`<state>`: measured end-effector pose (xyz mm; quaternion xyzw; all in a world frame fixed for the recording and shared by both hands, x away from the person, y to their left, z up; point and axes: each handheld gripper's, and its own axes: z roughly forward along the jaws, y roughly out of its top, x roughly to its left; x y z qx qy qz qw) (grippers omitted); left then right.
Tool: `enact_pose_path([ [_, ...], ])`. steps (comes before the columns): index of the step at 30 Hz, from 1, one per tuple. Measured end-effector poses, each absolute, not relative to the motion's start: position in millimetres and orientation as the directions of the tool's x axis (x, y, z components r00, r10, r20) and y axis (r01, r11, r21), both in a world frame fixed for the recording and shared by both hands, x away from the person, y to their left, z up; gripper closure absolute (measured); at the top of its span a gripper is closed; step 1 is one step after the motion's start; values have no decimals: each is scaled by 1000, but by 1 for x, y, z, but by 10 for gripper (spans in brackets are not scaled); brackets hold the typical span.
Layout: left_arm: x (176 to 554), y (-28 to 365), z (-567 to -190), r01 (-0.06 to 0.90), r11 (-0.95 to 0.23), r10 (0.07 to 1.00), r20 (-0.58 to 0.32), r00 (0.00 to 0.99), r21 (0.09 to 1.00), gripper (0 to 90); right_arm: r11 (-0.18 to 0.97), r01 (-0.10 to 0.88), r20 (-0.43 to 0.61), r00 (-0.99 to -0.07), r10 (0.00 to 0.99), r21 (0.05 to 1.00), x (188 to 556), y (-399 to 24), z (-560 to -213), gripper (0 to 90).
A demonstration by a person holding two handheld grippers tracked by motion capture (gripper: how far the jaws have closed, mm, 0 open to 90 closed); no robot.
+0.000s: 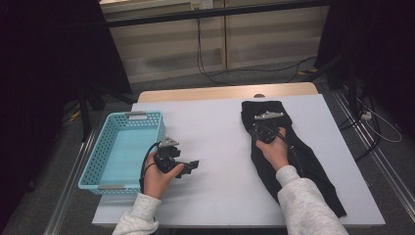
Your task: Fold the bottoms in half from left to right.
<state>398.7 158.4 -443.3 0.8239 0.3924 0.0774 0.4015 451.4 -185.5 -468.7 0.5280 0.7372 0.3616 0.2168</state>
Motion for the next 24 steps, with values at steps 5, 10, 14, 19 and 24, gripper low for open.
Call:
enact_pose_path([
  [5, 398, 157, -444, 587, -371, 711, -186, 678, 720, 100, 187, 614, 103, -404, 909, 767, 448, -174, -468, 848],
  [10, 398, 157, -444, 588, -363, 715, -189, 673, 722, 99, 214, 604, 94, -437, 895, 768, 446, -167, -467, 848],
  [14, 398, 157, -444, 590, -364, 714, -191, 673, 720, 99, 223, 597, 90, -448, 889, 771, 445, -163, -467, 848],
  [19, 398, 155, -445, 593, -353, 718, -197, 667, 724, 99, 242, 589, 89, -476, 875, 771, 443, -151, -469, 848],
  [24, 398, 156, -443, 594, -353, 720, -195, 666, 723, 99, 271, 574, 86, -517, 852, 772, 441, -136, -470, 848],
])
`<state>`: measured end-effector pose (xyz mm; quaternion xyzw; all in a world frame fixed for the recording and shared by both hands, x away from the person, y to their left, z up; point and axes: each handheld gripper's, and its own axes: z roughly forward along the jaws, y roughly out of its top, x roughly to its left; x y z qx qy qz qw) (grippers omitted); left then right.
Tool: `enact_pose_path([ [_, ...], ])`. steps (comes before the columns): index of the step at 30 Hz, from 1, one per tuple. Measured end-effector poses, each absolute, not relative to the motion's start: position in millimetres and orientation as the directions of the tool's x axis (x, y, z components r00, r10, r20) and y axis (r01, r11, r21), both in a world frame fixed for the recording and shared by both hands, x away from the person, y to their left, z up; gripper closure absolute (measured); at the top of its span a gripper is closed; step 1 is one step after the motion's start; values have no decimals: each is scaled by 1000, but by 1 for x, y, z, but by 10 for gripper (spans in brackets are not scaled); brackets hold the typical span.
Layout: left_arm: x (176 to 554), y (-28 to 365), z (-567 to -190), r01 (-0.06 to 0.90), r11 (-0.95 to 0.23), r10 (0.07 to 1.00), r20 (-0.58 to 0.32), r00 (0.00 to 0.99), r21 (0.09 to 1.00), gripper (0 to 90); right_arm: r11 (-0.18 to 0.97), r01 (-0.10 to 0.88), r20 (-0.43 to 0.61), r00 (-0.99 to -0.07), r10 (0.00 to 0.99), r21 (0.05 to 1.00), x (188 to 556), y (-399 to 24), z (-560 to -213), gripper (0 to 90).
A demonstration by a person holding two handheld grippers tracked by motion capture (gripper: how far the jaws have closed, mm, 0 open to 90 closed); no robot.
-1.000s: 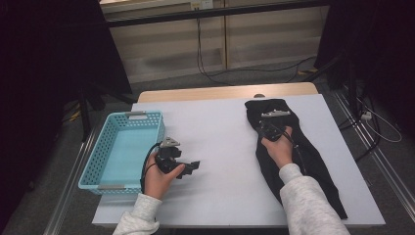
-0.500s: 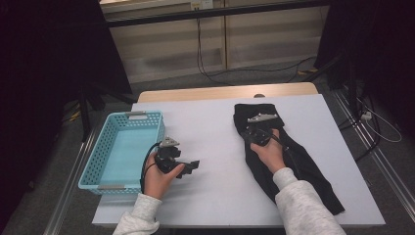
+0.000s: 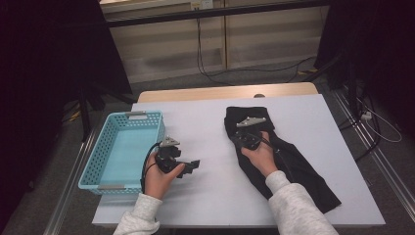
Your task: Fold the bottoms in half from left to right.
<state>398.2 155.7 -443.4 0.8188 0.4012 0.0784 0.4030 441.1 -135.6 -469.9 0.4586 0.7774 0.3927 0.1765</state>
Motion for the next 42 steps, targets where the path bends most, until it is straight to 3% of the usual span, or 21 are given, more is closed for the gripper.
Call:
enact_pose_path([
  [10, 398, 159, -438, 610, -309, 756, -201, 623, 730, 99, 349, 540, 170, -694, 700, 766, 420, -86, -467, 843],
  [12, 399, 159, -438, 617, -297, 763, -207, 612, 729, 99, 379, 535, 169, -717, 676, 755, 414, -79, -467, 774],
  [14, 400, 158, -438, 615, -298, 765, -202, 612, 730, 99, 384, 535, 161, -715, 680, 753, 412, -79, -465, 636],
  [17, 400, 157, -439, 620, -294, 767, -207, 607, 728, 99, 359, 538, 157, -693, 704, 763, 409, -91, -456, 524],
  [21, 402, 155, -439, 625, -290, 768, -214, 604, 725, 100, 352, 526, 122, -669, 733, 774, 405, -113, -442, 458],
  [38, 413, 146, -443, 633, -276, 773, -225, 594, 723, 122, 291, 534, 40, -524, 851, 794, 349, -222, -438, 425],
  [42, 419, 139, -442, 633, -287, 769, -220, 600, 719, 150, 252, 546, 61, -491, 869, 799, 335, -239, -442, 397],
])
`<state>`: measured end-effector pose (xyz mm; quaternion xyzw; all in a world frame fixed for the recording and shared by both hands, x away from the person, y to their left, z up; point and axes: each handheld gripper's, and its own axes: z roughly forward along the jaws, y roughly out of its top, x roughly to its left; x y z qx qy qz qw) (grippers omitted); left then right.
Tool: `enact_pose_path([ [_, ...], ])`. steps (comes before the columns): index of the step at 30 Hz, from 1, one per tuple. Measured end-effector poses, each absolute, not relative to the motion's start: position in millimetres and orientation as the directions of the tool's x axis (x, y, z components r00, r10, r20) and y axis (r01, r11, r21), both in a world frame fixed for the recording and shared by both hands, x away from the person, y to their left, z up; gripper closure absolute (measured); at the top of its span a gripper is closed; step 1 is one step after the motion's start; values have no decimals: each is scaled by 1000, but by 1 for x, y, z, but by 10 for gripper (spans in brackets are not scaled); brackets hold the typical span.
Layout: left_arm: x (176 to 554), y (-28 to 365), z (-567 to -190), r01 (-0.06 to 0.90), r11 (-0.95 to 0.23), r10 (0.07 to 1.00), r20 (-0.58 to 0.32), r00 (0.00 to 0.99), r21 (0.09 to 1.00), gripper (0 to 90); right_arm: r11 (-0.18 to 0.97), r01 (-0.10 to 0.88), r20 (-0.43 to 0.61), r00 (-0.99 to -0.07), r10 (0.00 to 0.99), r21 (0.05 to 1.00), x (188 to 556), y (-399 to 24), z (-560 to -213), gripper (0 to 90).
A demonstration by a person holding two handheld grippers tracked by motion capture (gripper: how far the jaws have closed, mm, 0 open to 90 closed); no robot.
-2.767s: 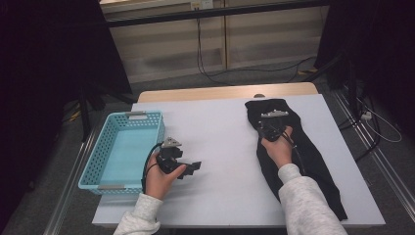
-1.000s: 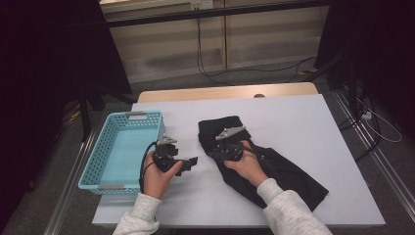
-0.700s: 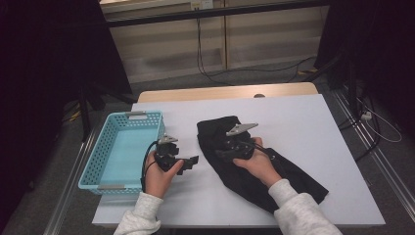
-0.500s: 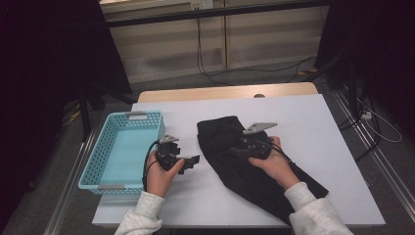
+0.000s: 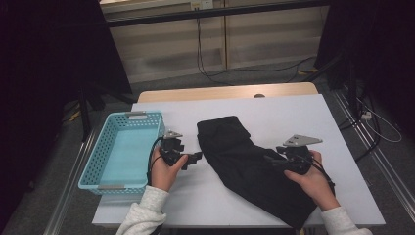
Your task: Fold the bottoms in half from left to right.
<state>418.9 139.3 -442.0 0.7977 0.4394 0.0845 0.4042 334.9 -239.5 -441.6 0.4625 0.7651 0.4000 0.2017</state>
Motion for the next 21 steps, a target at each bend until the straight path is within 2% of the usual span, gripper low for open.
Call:
enact_pose_path([
  [7, 422, 129, -441, 620, -309, 757, -208, 619, 721, 142, 202, 579, 75, -418, 905, 790, 319, -272, -446, 378],
  [14, 422, 125, -442, 615, -314, 749, -210, 628, 723, 138, 182, 612, 83, -378, 922, 770, 307, -286, -455, 362],
  [19, 422, 125, -445, 619, -319, 747, -212, 630, 717, 138, 187, 646, 82, -362, 928, 740, 299, -289, -467, 375],
  [21, 422, 126, -445, 619, -321, 749, -208, 629, 717, 138, 191, 627, 60, -356, 933, 755, 293, -286, -470, 410],
])
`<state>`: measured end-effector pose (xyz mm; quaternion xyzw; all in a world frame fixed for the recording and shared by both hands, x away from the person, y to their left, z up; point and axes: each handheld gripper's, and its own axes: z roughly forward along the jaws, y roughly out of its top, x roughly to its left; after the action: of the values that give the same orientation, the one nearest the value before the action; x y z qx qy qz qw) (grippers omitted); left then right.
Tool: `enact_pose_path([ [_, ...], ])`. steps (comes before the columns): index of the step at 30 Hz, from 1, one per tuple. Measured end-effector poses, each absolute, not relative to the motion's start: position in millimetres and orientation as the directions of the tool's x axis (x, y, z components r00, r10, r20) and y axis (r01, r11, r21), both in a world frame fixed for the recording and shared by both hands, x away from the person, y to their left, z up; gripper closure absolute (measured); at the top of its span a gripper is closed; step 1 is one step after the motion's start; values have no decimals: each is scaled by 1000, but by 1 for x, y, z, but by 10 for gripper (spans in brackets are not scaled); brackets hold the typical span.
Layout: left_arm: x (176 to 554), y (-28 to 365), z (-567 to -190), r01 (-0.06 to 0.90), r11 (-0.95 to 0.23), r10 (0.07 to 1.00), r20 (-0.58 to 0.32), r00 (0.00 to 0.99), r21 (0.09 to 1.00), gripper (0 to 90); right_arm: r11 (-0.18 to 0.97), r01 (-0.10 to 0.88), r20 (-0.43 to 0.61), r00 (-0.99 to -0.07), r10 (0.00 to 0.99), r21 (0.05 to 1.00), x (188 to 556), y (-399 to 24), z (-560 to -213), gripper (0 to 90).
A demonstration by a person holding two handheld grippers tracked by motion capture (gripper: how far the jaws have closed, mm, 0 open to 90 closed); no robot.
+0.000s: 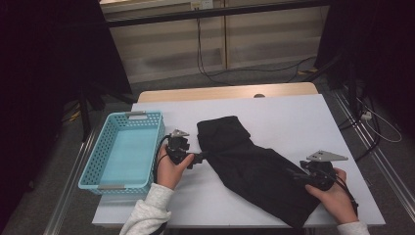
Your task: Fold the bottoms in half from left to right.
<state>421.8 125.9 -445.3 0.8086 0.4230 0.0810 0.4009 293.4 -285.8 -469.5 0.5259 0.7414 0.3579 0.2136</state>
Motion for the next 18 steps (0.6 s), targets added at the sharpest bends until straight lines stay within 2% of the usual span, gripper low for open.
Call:
enact_pose_path([
  [3, 422, 127, -445, 620, -324, 745, -211, 633, 715, 137, 202, 643, 68, -369, 927, 739, 289, -283, -466, 596],
  [5, 422, 127, -444, 621, -327, 743, -212, 635, 713, 137, 181, 647, 88, -360, 929, 741, 287, -282, -466, 651],
  [7, 422, 127, -444, 616, -322, 745, -209, 633, 719, 137, 170, 645, 96, -355, 930, 745, 287, -282, -467, 815],
  [8, 422, 127, -443, 619, -319, 744, -214, 633, 718, 136, 162, 648, 113, -361, 926, 744, 287, -283, -468, 854],
  [12, 424, 128, -442, 616, -317, 751, -206, 627, 721, 136, 163, 650, 126, -374, 919, 742, 288, -287, -466, 875],
  [18, 430, 129, -441, 628, -300, 765, -213, 608, 718, 140, 140, 654, 118, -333, 935, 743, 285, -312, -457, 880],
])
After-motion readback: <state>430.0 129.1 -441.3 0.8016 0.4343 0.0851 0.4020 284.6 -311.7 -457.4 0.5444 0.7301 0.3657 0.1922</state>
